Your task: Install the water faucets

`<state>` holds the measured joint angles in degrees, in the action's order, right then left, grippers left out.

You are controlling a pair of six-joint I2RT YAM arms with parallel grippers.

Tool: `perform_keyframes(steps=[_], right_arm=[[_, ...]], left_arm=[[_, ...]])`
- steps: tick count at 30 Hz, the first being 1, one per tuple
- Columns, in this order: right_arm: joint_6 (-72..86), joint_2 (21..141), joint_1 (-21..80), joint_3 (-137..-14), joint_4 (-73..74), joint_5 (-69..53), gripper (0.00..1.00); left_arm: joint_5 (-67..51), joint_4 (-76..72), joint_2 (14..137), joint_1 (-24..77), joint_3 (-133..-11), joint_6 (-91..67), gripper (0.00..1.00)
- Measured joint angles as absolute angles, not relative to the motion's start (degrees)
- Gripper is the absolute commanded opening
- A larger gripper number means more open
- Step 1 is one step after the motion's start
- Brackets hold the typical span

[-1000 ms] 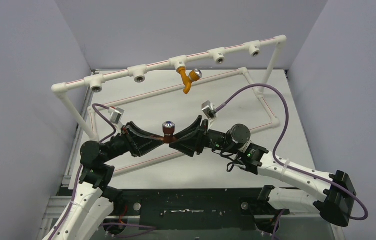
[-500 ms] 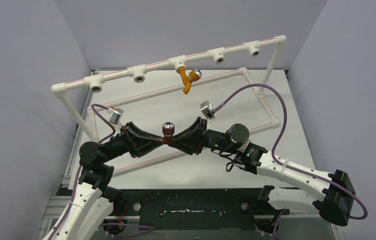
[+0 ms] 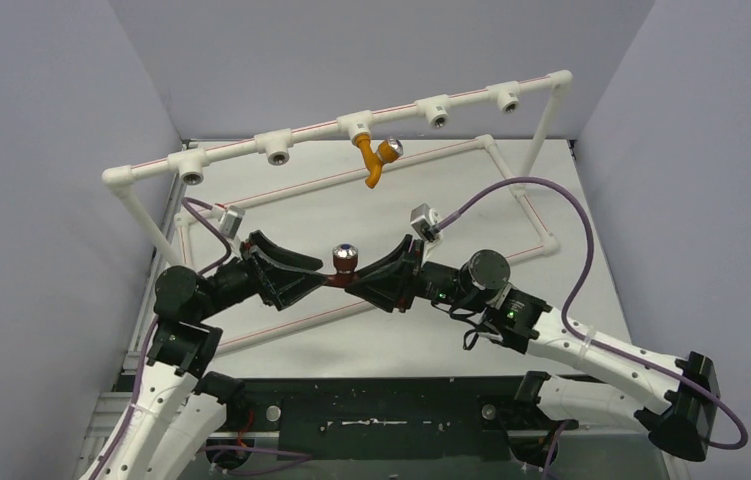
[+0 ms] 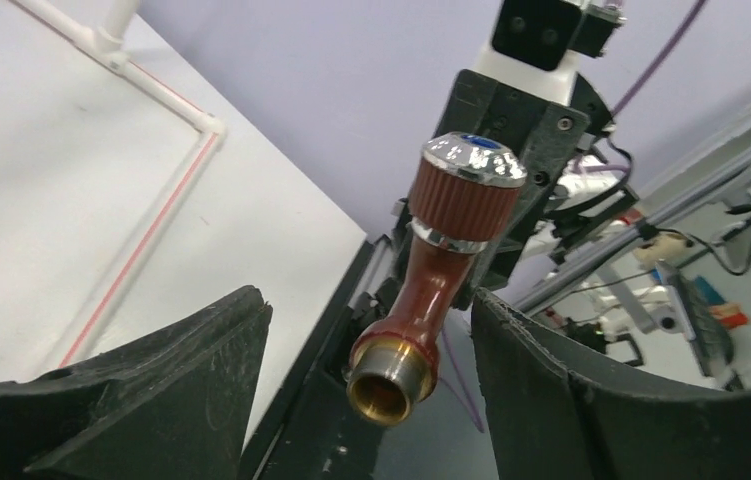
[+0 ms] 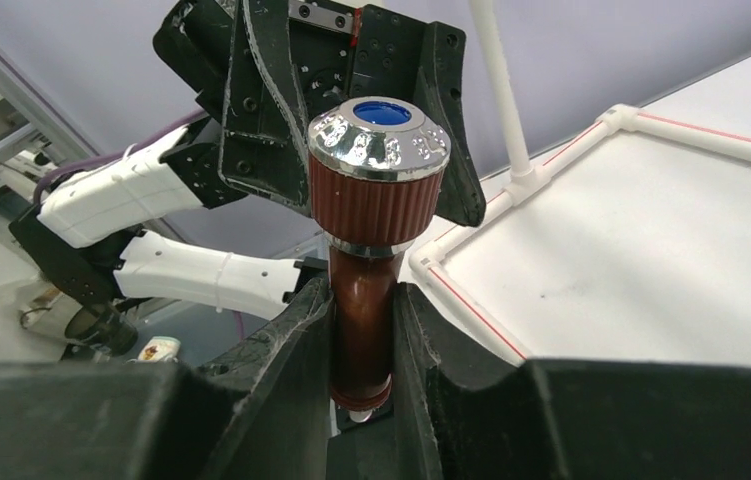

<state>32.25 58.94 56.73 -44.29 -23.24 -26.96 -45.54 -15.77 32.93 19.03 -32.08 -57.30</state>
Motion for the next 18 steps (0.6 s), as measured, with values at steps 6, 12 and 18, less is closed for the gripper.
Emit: perform_keyframes(steps=[6, 12, 18], right_arm=[[26.9, 53.2, 56.7, -47.7, -13.8, -21.6, 0.0], [20.9, 46.8, 56.7, -50.0, -5.1, -14.1, 0.0], [16.4, 42.1, 56.7, -50.9, 2.1, -6.7, 0.0]], left_arm=[[-41.8, -3.9, 35.9, 19.0, -41.7, -47.3, 0.73], [-37.7, 5.4, 43.3, 19.0, -53.6, -38.2, 0.73], [-36.4, 6.9, 54.3, 19.0, -65.0, -34.0, 0.73]])
